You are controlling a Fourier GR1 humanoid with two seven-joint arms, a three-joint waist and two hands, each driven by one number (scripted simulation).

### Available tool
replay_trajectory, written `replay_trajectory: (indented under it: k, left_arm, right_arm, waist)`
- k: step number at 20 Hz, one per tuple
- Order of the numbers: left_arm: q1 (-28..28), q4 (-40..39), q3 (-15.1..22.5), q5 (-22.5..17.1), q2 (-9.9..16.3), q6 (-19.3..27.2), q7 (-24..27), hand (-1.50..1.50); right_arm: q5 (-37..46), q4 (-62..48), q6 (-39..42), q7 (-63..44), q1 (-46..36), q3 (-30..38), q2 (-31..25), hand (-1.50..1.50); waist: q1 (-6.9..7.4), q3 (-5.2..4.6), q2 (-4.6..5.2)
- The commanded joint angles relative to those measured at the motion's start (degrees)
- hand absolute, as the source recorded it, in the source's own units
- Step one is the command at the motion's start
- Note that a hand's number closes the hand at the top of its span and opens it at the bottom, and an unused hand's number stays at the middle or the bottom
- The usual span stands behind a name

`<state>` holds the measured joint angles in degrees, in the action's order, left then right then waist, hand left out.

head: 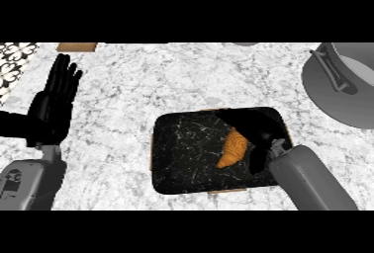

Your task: Pick the croissant from the tray and place it in the pot

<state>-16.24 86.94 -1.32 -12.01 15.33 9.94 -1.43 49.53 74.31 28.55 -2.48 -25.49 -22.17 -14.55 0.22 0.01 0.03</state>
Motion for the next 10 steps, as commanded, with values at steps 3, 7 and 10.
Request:
replay_trajectory:
  k: [3,7,10]
  left_arm:
    - [0.2,-3.6,-2.2,0.2,-0.9,-2.9,3.3,0.0]
    - [1.8,3.7,-1.9,0.8,-0.8,-2.2,-2.2,0.0]
    - [2.1,2.7,-2.6,0.4,-0.5,-3.3,-1.2,0.0]
  right_arm:
    - [5.7,-10.1,-7.1,5.7,-0.1,-0.6,3.9,-1.5]
    - [6.5,-11.0,-5.6,4.7,-0.4,0.4,6.9,-1.5]
    - [6.6,-10.4,-4.1,9.6,-0.9,-1.4,6.0,1.5]
  waist:
    - [-0.07,-0.01,0.05]
    - [0.02,0.0,-0.03]
    - [0.07,-0.01,-0.01]
